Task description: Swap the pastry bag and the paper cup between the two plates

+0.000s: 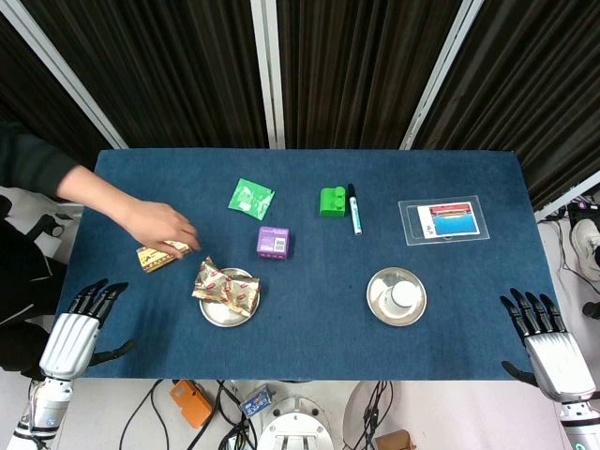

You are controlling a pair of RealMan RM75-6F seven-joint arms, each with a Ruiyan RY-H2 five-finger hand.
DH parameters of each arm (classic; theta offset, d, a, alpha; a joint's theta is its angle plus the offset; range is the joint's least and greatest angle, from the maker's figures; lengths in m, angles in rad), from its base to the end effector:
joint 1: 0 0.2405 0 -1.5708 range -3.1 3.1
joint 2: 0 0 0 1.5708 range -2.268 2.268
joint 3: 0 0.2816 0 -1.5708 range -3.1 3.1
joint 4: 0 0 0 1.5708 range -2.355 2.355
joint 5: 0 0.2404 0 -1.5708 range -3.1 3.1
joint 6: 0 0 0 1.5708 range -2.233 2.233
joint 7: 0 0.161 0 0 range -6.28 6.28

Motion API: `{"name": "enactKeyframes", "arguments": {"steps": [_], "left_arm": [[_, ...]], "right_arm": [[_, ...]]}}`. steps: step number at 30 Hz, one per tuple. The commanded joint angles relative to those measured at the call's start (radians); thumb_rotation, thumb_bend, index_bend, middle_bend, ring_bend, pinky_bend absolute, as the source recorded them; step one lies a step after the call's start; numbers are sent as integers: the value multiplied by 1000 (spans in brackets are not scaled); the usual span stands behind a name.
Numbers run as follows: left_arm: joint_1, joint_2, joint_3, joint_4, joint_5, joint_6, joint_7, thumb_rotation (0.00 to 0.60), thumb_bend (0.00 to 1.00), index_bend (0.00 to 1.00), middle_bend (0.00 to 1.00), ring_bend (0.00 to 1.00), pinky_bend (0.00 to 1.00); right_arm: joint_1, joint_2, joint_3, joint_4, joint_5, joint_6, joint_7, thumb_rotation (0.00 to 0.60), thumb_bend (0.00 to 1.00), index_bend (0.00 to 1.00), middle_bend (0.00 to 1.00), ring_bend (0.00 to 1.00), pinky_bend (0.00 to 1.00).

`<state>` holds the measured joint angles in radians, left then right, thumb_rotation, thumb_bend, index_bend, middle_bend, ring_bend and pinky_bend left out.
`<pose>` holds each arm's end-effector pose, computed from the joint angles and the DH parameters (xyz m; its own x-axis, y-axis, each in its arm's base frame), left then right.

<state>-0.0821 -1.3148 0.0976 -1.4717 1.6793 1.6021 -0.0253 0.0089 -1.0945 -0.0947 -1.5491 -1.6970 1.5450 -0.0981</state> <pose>-0.3293 0.1638 0.0711 0.3247 0.0425 0.9449 0.9306 -0.1926 -0.3112 -0.3545 -0.1390 0.1326 0.5617 -0.1019 0.8210 -0.8248 -0.1458 0.5462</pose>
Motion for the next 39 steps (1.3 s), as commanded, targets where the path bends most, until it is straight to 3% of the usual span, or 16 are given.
{"name": "enactKeyframes", "arguments": {"steps": [1,5,9,15,23,28,35,39], "left_arm": [[0,-1,-1,-2,1,-7,2,600,99,103,157,88,146],[-35,-13,-14,-22,25,-43,10,600,99,103,148,85,146],[-138,-31,-62,-79,29,-174,51,600,100,103,140,83,146],[-287,-151,-178,-85,-79,-379,223,600,113,103,95,46,146],[-356,-280,-201,-32,-212,-506,395,600,122,118,97,50,146],[-360,-349,-209,30,-243,-481,441,600,133,314,200,114,164],[-355,-429,-224,108,-254,-403,470,600,300,587,499,359,319],[-362,-457,-231,138,-195,-326,453,600,349,655,572,426,365]], "right_arm": [[0,1,0,-1,0,-3,3,600,204,0,0,0,0],[1,0,1,-2,0,-11,-3,600,204,0,0,0,0],[9,4,-8,-8,-12,-34,-2,600,204,0,0,0,0],[19,15,-12,-19,-10,-63,5,600,204,0,0,0,0],[31,30,-3,-22,12,-88,26,600,205,0,0,0,0],[33,33,-4,-25,7,-90,27,600,204,0,0,0,0],[26,36,-4,-22,1,-76,36,600,204,0,0,0,0],[27,36,-5,-24,1,-81,36,600,205,0,0,0,0]]}}
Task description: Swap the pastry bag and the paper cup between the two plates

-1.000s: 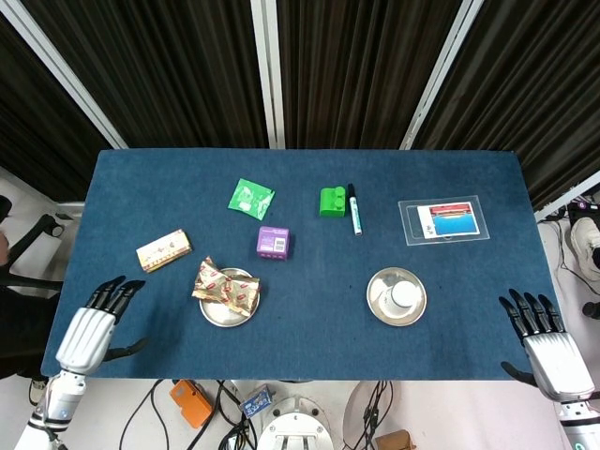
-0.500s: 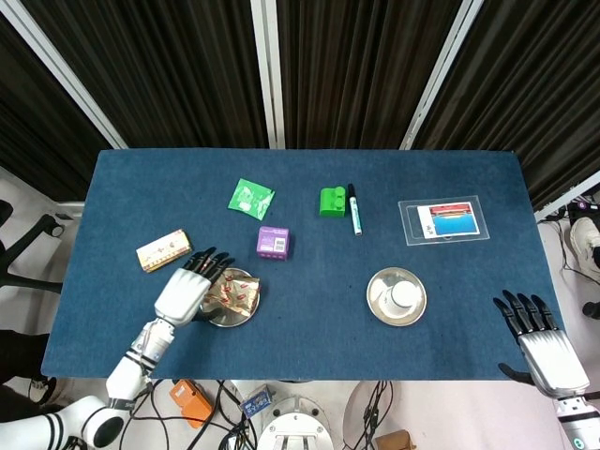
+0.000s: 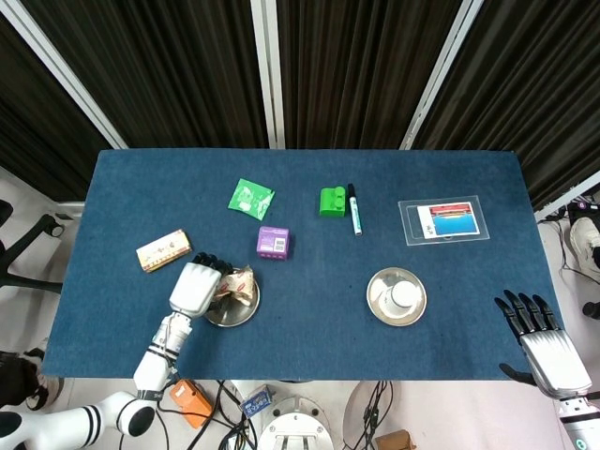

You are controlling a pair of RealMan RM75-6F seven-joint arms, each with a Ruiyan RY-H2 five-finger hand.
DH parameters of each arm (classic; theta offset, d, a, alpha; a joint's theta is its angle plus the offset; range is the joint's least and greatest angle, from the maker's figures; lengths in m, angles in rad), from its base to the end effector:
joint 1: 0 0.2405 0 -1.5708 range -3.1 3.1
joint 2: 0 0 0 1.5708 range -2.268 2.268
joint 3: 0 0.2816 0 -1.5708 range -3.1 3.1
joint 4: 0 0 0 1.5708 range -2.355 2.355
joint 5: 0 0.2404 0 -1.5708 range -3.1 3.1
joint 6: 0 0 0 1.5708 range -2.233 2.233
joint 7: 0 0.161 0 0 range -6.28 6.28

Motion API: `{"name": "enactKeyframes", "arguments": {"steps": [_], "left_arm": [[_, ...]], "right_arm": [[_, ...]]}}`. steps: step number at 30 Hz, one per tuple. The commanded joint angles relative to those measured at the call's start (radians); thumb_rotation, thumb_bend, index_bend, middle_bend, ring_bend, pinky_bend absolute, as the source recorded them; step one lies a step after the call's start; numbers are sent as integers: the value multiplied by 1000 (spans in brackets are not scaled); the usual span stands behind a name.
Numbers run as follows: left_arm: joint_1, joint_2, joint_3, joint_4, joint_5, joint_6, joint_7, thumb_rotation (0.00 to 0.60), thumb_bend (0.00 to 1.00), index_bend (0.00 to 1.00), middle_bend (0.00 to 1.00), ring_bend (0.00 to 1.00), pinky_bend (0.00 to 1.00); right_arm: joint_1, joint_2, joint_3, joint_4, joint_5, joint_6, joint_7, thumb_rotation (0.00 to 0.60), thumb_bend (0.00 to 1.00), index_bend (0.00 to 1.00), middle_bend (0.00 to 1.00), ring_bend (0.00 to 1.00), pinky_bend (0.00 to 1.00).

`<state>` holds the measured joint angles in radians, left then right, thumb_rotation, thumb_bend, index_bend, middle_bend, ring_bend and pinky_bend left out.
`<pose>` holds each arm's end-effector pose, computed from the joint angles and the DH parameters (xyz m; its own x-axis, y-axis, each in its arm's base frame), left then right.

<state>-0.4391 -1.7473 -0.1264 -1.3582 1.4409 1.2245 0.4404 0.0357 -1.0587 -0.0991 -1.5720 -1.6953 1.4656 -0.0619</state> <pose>-0.2031 0.2996 -0.0822 0.4794 0.0645 0.8752 0.8353 -0.3396 -0.4324 -0.3561 -0.1454 0.1317 0.5497 -0.1745 0.8169 -0.8342 -0.1656 0.5260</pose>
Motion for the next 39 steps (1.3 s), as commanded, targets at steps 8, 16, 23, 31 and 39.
{"name": "enactKeyframes", "arguments": {"steps": [8,16,23,31,39], "left_arm": [[-104,-99,-64,-37,92,40,29,600,338,657,577,428,365],[-267,-318,-150,154,19,-91,112,600,314,657,573,428,366],[-347,-422,-209,370,-43,-134,114,600,220,501,453,375,366],[-337,-330,-202,236,-122,-215,84,600,42,93,134,101,227],[-217,-48,-110,-242,-185,-148,287,600,0,21,61,29,182]], "right_arm": [[3,4,0,-7,-2,-4,9,600,204,0,0,0,0],[9,19,-4,0,-13,-6,52,600,204,0,0,0,0],[24,24,-10,6,-18,-34,70,600,205,0,0,0,0],[31,22,-4,-2,-6,-47,60,600,205,0,0,0,0],[56,0,7,-1,6,-90,30,600,204,0,0,0,0]]}}
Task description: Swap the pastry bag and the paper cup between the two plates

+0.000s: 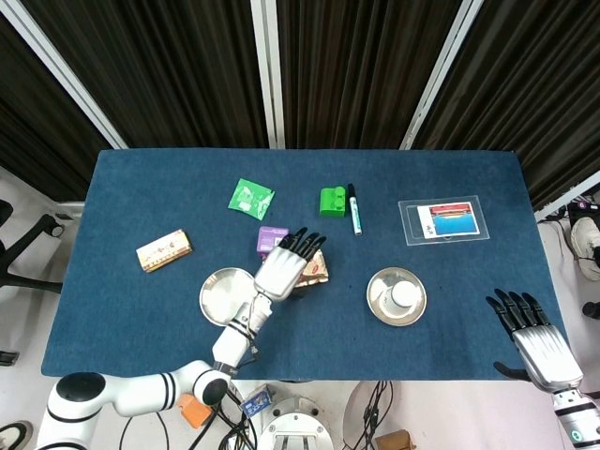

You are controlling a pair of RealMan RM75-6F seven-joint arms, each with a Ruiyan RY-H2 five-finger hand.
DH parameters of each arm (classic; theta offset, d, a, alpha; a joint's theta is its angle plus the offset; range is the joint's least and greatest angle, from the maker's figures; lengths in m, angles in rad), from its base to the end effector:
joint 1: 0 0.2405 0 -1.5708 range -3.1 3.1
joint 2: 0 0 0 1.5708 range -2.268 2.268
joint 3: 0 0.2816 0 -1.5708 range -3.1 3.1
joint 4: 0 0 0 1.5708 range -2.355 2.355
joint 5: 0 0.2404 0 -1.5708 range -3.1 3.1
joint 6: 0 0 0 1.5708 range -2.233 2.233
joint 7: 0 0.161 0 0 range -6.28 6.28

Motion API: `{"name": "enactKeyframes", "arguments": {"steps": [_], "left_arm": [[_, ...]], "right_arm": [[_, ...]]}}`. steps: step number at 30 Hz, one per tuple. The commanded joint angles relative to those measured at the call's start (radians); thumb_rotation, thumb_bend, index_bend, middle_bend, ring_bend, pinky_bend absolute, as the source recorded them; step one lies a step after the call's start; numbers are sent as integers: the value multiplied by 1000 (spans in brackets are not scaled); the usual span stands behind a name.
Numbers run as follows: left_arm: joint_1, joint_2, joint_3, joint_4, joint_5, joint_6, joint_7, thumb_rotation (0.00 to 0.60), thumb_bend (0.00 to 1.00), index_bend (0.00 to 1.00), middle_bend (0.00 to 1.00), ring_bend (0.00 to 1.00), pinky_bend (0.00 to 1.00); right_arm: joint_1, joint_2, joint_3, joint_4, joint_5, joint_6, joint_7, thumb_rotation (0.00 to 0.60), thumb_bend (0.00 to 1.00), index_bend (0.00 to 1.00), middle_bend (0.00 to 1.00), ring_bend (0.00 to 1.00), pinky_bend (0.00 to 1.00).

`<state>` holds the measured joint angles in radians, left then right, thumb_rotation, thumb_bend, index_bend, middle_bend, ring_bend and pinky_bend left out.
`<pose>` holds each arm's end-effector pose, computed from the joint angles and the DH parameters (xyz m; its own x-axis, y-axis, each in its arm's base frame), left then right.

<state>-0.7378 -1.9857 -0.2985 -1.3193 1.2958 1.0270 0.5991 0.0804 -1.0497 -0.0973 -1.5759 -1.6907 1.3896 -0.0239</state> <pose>-0.0493 0.3370 -0.1505 0.4330 0.1055 0.8952 0.7913 -0.5202 -0.3214 -0.3560 -0.1594 0.1249 0.5338 -0.2286 0.8141 -0.8445 -0.1935 0.4994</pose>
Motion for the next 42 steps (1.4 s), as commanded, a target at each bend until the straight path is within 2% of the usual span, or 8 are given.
{"name": "enactKeyframes", "arguments": {"steps": [1,6,9,13,19,27,36,42], "left_arm": [[101,232,79,-333,-27,76,145,600,0,21,60,28,181],[239,465,201,-504,118,249,101,600,0,21,60,28,171],[318,564,272,-495,190,336,-3,600,2,21,60,28,159],[386,628,318,-448,216,398,-143,600,8,21,60,28,155],[416,660,320,-398,226,414,-246,600,17,21,60,28,155],[425,668,314,-404,242,407,-243,600,18,21,60,29,155],[430,673,305,-417,241,386,-241,600,18,21,60,30,155],[438,675,299,-419,244,389,-239,600,18,21,60,32,155]], "right_arm": [[19,-13,9,4,0,-20,-9,600,204,0,0,0,0],[104,-44,66,-15,1,-86,-41,600,204,0,0,0,0],[185,-50,115,-61,54,-198,-105,600,205,0,0,0,0],[284,-74,172,-108,164,-355,-208,600,218,0,0,0,0],[382,-150,208,-110,298,-490,-316,600,268,0,0,0,2],[430,-187,189,-98,304,-532,-308,600,313,87,76,20,65],[433,-174,163,-95,290,-499,-311,600,352,530,393,383,387],[442,-185,151,-76,276,-491,-285,600,376,643,488,480,509]]}}
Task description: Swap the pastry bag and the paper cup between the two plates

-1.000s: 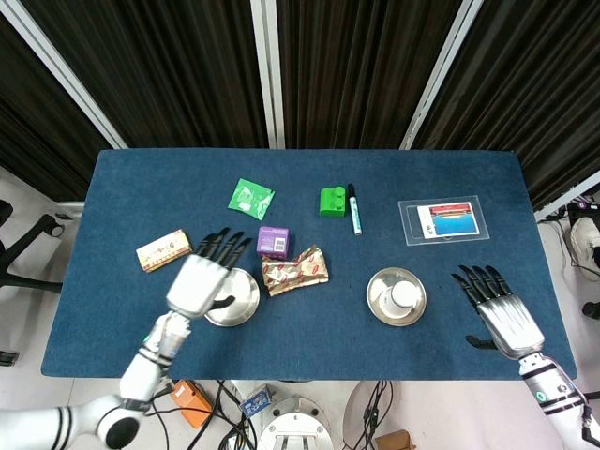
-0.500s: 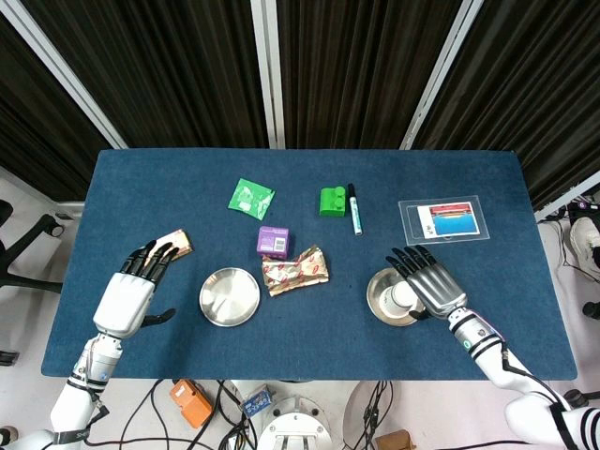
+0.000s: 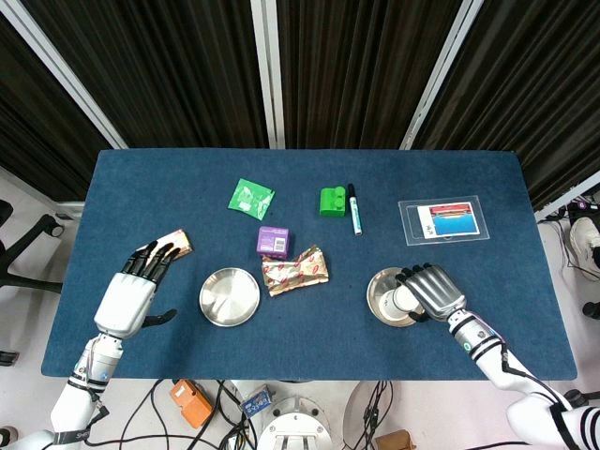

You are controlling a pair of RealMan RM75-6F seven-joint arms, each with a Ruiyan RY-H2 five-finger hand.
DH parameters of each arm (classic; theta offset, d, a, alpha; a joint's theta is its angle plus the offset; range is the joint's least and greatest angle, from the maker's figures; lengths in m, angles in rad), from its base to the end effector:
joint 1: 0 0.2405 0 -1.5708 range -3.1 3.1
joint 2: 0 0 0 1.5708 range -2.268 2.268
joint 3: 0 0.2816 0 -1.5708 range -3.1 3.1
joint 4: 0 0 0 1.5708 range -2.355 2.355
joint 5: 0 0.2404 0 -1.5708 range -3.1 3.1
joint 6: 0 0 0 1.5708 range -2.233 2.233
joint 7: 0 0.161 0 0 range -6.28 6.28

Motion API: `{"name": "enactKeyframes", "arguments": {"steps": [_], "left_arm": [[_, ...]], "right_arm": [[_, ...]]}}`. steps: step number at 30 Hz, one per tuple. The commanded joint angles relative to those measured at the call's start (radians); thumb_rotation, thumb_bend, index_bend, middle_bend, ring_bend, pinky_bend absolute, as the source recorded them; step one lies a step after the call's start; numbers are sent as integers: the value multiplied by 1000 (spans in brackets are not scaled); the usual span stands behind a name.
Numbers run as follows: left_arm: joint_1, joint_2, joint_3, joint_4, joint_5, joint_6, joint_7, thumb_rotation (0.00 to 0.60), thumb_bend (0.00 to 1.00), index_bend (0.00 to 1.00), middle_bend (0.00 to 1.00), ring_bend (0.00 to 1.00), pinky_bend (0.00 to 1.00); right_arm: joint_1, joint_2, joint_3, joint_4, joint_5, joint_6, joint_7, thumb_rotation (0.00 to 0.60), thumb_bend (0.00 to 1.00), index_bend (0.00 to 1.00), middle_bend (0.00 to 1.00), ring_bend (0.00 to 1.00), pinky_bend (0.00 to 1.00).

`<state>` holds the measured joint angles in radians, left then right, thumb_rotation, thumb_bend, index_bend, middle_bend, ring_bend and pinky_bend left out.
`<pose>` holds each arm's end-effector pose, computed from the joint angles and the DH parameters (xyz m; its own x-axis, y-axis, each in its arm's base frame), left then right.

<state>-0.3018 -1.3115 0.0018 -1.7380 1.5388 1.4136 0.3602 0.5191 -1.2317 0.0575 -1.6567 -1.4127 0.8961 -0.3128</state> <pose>-0.2410 0.2410 0.0484 0.4590 0.0241 0.8881 0.8528 -0.2922 -0.4328 -0.2479 -0.3070 0.0163 0.6416 -0.3138 0.6999 -0.7470 -0.4625 0.4775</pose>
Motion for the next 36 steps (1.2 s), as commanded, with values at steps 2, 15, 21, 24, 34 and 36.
{"name": "enactKeyframes", "arguments": {"steps": [2,15,21,24,34,36], "left_arm": [[7,4,-3,-2,3,7,-2,600,18,21,60,32,155],[35,38,-15,-5,22,42,-49,600,18,21,60,33,155],[66,54,-10,9,43,86,-66,600,22,21,61,34,155],[84,60,-6,19,44,102,-78,600,23,21,60,34,155],[101,66,-13,48,28,97,-120,600,23,21,60,34,155],[99,66,-16,51,27,91,-129,600,23,21,60,34,155]], "right_arm": [[4,-6,-4,9,-5,12,8,600,378,675,514,503,517],[-22,38,-9,-100,-175,194,79,600,382,749,573,561,523],[43,-30,0,-179,-155,94,-74,600,382,739,573,561,523],[81,-115,21,-174,-90,39,-157,600,382,732,573,561,523],[162,-281,45,-136,70,-48,-249,600,382,564,537,536,501],[176,-277,41,-145,117,-67,-286,600,382,364,430,465,460]]}}
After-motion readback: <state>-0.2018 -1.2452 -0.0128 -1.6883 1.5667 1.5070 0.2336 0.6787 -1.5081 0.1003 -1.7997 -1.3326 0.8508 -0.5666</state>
